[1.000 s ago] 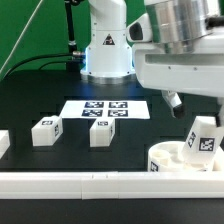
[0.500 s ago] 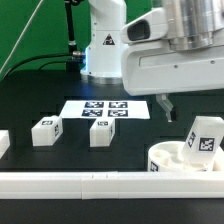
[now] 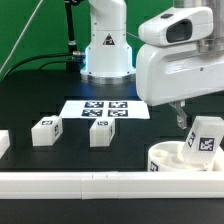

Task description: Assemble stool

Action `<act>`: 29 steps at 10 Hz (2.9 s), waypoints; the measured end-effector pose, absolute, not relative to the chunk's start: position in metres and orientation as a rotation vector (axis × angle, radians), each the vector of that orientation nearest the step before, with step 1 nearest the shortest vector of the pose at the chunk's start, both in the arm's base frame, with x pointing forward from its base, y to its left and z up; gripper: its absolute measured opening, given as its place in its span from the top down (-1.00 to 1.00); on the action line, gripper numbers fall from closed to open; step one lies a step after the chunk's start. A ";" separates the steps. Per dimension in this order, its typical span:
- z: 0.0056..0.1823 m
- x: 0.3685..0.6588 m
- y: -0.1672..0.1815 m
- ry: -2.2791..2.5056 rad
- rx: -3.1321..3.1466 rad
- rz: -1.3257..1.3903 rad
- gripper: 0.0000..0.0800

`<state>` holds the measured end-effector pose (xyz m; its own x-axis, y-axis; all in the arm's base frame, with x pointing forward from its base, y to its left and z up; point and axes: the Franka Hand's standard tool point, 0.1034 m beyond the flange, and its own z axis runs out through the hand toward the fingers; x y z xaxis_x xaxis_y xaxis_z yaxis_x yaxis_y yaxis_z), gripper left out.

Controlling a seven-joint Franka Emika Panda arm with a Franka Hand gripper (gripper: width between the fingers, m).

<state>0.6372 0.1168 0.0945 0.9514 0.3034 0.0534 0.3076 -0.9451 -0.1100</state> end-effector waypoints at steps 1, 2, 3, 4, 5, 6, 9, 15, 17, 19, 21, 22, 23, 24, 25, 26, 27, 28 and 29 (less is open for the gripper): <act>0.094 0.637 0.116 -0.564 -2.975 -0.059 -0.62; 0.094 0.637 0.115 -0.682 -2.961 -0.063 -0.62; 0.094 0.638 0.114 -1.032 -2.910 -0.063 -0.62; 0.093 0.636 0.115 -1.266 -2.837 -0.055 -0.62; 0.090 0.634 0.120 -1.468 -2.760 -0.041 -0.62; 0.086 0.632 0.123 -1.687 -2.665 -0.017 -0.62; 0.085 0.633 0.117 -1.892 -2.536 -0.006 -0.62; 0.080 0.648 0.100 -2.003 -2.494 -0.085 0.01; 0.079 0.646 0.100 -1.810 -2.628 -0.081 0.15; 0.079 0.646 0.100 -1.598 -2.756 -0.086 0.15; 0.078 0.646 0.096 -1.211 -2.934 -0.096 0.15; 0.078 0.646 0.097 -1.005 -3.005 -0.100 0.15; 0.078 0.646 0.102 -0.768 -3.066 -0.103 0.15; 0.077 0.647 0.106 -0.446 -3.107 -0.097 0.15; 0.077 0.648 0.104 -0.257 -3.102 -0.083 0.15; 0.078 0.649 0.101 -0.205 -3.096 -0.090 0.15; 0.077 0.647 0.103 -0.245 -3.106 -0.133 0.15; 0.077 0.646 0.104 -0.135 -3.102 -0.129 0.15; 0.077 0.646 0.103 -0.004 -3.097 -0.125 0.15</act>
Offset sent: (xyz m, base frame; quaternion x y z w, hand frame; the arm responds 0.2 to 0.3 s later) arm 0.0043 0.0128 0.0006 -0.0035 -0.0371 -0.4186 0.9074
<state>0.6458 0.1035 0.0767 0.9967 0.0007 0.0808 0.0040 -0.9991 -0.0417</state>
